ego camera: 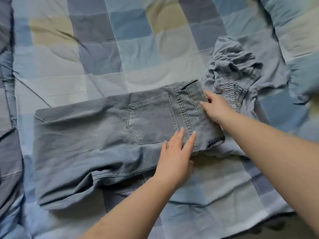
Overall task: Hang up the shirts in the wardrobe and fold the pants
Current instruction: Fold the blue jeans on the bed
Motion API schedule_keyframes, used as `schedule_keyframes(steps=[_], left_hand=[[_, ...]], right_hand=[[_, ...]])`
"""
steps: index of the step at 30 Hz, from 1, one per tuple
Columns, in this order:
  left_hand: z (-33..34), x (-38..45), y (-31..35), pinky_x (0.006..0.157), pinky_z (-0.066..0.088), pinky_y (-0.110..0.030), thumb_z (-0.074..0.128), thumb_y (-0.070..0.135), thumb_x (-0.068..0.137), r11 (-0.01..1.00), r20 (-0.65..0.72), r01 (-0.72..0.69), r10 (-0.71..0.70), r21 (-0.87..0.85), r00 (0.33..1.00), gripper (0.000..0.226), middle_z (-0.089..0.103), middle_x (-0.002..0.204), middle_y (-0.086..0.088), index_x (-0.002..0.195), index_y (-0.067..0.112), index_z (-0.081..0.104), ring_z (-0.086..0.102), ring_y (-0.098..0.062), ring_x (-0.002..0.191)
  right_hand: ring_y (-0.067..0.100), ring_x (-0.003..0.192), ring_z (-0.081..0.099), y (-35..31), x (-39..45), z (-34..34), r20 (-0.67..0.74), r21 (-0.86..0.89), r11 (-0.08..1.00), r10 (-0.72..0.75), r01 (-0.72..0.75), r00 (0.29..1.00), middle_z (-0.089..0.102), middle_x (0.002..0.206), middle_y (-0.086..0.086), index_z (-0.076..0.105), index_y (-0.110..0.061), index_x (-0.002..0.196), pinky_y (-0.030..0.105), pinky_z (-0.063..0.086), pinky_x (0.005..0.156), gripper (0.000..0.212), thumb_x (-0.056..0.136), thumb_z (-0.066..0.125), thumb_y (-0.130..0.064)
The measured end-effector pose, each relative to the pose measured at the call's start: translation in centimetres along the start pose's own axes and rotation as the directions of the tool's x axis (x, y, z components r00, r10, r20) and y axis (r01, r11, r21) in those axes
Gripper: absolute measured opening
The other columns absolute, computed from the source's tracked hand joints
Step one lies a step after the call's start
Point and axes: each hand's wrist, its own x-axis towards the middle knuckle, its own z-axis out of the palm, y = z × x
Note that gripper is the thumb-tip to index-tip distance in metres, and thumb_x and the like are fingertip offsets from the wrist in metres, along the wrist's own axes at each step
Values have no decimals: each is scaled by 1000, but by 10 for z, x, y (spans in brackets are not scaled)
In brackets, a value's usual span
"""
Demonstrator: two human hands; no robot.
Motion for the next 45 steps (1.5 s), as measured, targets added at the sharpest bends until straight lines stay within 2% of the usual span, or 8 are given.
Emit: schedule_keyframes(steps=[6, 15, 24, 26, 31, 34, 41, 45], left_hand=[[1, -92, -77, 97, 39, -15, 64, 11, 88, 907, -133, 203, -268, -370, 954, 25, 64, 111, 9, 111, 20, 66, 57, -5, 106], [-25, -177, -158, 80, 47, -24, 71, 19, 84, 519, -278, 485, -830, -704, 484, 18, 54, 103, 4, 100, 20, 62, 58, 1, 70], [-11, -194, -172, 68, 37, -7, 67, 18, 86, 657, -56, 514, -644, -551, 763, 22, 61, 77, 11, 70, 32, 60, 55, -3, 75], [0, -212, -170, 68, 39, -7, 67, 16, 86, 520, 35, 538, -697, -664, 716, 22, 64, 73, 11, 70, 30, 63, 57, -7, 74], [7, -234, -183, 81, 51, -28, 60, 24, 92, -265, 344, 228, -808, -937, 478, 17, 67, 102, 0, 107, 15, 59, 65, -11, 98], [0, -235, -198, 89, 46, -34, 56, 22, 95, -417, 396, 57, -800, -907, 450, 17, 61, 110, -3, 109, 17, 50, 59, -17, 107], [-26, -232, -255, 88, 47, -30, 60, 23, 93, -286, 273, 26, -881, -958, 386, 29, 63, 119, -4, 121, 16, 54, 61, -15, 107], [-35, -217, -283, 96, 45, -34, 68, 41, 84, 235, 8, 575, -922, -784, 387, 49, 65, 110, -9, 121, 10, 61, 61, -23, 98]], right_hand=[[26, 133, 38, 22, -62, 57, -136, -163, 970, -206, 183, 969, 44, 142, 15, 50, -7, 135, 22, 22, 109, 47, 89, 58, -9], [14, 110, 55, -24, -169, 200, 302, -19, 902, -406, 431, 863, 60, 119, -3, 64, -18, 119, 26, 41, 96, 30, 90, 56, -15], [20, 107, 57, -61, -185, 271, 313, -266, 920, -199, 286, 929, 47, 125, -5, 49, -32, 131, 32, 46, 87, 44, 88, 58, -39], [22, 104, 58, -61, -190, 275, 285, -299, 909, -207, 292, 936, 50, 118, -2, 58, -28, 119, 33, 46, 83, 30, 89, 57, -31], [22, 90, 57, -43, -217, 280, 154, -108, 966, -217, 235, 964, 55, 103, 3, 62, -12, 93, 35, 43, 77, 11, 83, 59, -9], [20, 93, 60, -24, -234, 283, 245, -177, 968, -132, 178, 960, 58, 109, 1, 64, -14, 99, 34, 44, 82, 12, 89, 58, -14], [1, 72, 52, -53, -210, 274, -11, 13, 966, -258, 258, 966, 54, 90, -9, 63, -20, 91, 23, 41, 73, 13, 86, 60, -8], [22, 120, 50, -79, -158, 259, 75, -100, 945, -304, 311, 950, 54, 128, 8, 60, -9, 121, 30, 34, 104, 33, 88, 60, -15]])
